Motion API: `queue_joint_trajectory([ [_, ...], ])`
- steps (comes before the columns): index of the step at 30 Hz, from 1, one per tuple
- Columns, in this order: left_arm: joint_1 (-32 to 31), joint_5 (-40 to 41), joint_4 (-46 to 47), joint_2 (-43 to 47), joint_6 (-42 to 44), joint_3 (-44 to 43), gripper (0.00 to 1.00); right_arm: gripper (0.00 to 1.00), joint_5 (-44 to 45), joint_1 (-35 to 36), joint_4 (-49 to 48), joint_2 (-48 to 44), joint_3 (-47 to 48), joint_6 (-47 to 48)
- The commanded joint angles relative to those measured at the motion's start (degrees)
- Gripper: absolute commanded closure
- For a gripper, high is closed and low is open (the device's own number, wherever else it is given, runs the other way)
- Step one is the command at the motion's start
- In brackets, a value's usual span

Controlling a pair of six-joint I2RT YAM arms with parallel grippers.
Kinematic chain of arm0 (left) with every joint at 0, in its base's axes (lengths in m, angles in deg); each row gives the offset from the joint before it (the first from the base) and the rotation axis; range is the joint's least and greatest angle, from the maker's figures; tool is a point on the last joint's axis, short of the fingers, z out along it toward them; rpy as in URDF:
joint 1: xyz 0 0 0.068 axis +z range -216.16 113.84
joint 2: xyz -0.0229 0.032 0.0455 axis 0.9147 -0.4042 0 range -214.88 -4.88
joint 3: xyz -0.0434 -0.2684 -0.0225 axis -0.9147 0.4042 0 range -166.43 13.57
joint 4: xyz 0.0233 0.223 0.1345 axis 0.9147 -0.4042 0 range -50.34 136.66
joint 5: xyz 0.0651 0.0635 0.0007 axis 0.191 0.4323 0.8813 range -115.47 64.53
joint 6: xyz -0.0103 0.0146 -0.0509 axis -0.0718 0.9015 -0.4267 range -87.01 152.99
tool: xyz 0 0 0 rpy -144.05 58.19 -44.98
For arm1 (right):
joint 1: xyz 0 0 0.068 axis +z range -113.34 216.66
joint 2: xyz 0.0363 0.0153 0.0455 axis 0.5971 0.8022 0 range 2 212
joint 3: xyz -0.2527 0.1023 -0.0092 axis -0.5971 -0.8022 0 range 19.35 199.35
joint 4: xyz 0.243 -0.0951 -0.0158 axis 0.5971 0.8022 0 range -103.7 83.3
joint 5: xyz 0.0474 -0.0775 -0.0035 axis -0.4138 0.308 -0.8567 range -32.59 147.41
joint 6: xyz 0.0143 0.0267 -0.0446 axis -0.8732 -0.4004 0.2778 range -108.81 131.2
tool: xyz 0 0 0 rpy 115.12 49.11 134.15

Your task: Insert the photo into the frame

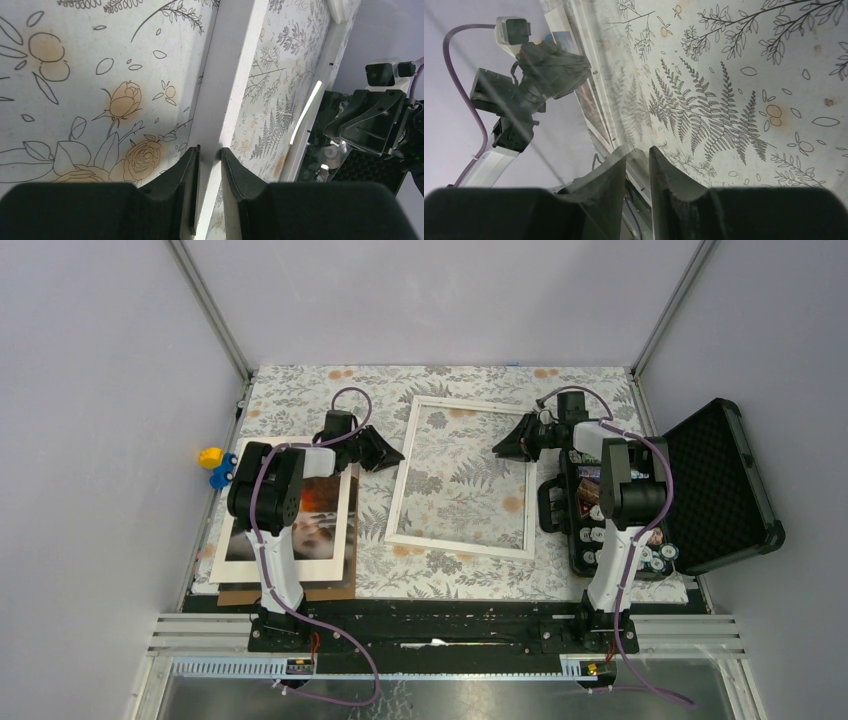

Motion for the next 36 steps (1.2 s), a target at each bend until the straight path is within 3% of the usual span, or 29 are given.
queue_joint_trajectory([
  [1,-0.7,1.4,-1.2,-2.1,0.2,0.5,0.75,0.69,0.6,1.8,-1.0,-2.5,-0.6,0.4],
  [6,-0.7,1.2,-1.0,-2.1,0.1,0.5,0.75,0.69,3.6,3.9,-0.5,-3.5,-1.2,0.5],
  [14,-0.7,0.9,-1.0,-1.9,0.2,0.5,0.75,1.00,2.9,4.3,2.8,-3.3,2.0,0.0],
  [36,-0.6,0.9,-0.9,-2.2,0.2,0.4,0.75,1.00,-3.9,3.9,7.5,-5.3,4.6,-1.7],
])
